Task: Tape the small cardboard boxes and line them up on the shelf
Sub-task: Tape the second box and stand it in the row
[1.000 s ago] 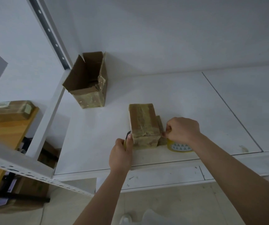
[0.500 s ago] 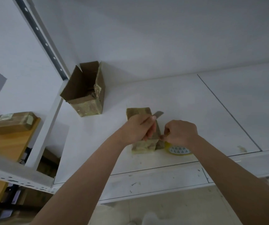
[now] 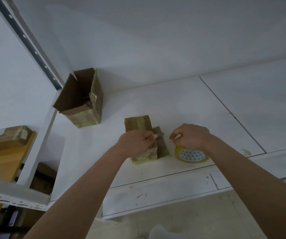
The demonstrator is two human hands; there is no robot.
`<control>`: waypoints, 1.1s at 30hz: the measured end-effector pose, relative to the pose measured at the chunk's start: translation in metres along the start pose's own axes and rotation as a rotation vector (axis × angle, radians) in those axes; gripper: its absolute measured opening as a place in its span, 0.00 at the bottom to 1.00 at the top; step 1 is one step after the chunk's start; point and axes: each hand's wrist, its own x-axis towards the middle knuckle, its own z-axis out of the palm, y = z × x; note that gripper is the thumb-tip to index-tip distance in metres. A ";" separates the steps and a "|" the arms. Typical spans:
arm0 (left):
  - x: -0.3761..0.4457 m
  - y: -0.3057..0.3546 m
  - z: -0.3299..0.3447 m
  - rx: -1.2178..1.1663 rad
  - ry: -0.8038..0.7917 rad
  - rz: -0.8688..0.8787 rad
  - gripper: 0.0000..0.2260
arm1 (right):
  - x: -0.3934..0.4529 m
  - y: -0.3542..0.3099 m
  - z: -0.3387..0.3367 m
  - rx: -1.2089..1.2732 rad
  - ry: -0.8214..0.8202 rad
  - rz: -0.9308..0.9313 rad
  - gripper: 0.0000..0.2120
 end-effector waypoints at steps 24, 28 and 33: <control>0.021 0.050 0.002 0.566 -0.183 -0.125 0.12 | -0.023 -0.005 0.019 0.142 0.232 0.097 0.10; 0.020 0.051 0.000 0.456 -0.169 -0.151 0.14 | -0.030 0.005 0.018 0.180 0.308 0.100 0.09; 0.009 0.026 -0.010 -0.051 -0.107 -0.193 0.22 | -0.037 0.028 0.017 0.257 0.312 0.165 0.10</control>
